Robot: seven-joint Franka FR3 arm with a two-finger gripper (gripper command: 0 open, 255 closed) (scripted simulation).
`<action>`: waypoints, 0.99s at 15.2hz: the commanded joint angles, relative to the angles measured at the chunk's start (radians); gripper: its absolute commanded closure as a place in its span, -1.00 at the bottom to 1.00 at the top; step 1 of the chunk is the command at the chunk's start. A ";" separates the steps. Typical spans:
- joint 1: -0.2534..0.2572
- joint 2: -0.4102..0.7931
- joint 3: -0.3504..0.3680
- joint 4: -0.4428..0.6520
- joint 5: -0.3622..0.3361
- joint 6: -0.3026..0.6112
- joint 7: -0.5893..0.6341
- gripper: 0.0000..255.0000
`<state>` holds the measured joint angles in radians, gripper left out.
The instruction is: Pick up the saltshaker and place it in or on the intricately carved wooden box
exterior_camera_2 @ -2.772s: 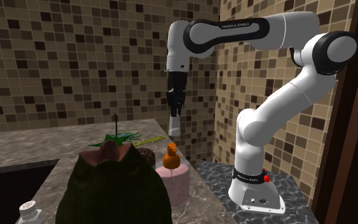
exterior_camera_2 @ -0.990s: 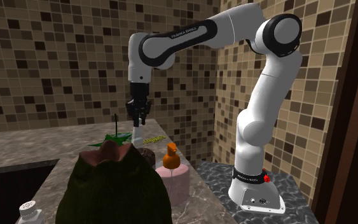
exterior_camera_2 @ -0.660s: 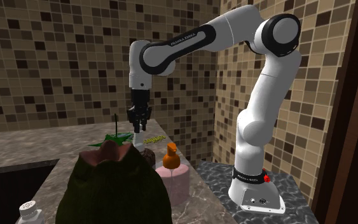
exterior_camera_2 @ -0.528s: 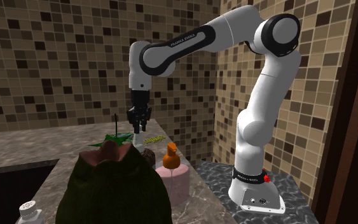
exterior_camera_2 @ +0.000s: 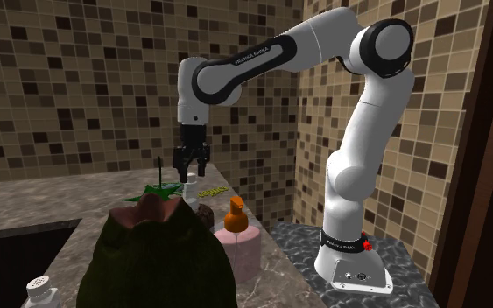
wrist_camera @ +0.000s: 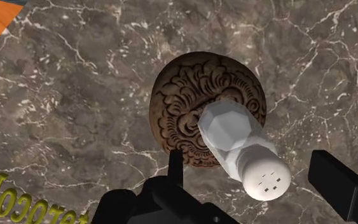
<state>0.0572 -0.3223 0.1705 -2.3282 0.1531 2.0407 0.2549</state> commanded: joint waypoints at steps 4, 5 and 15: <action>-0.002 -0.010 -0.004 0.025 -0.002 -0.035 0.000 -1.00; -0.003 -0.019 -0.007 0.050 -0.004 -0.070 0.000 -1.00; -0.006 -0.031 -0.013 0.099 -0.007 -0.131 0.001 -1.00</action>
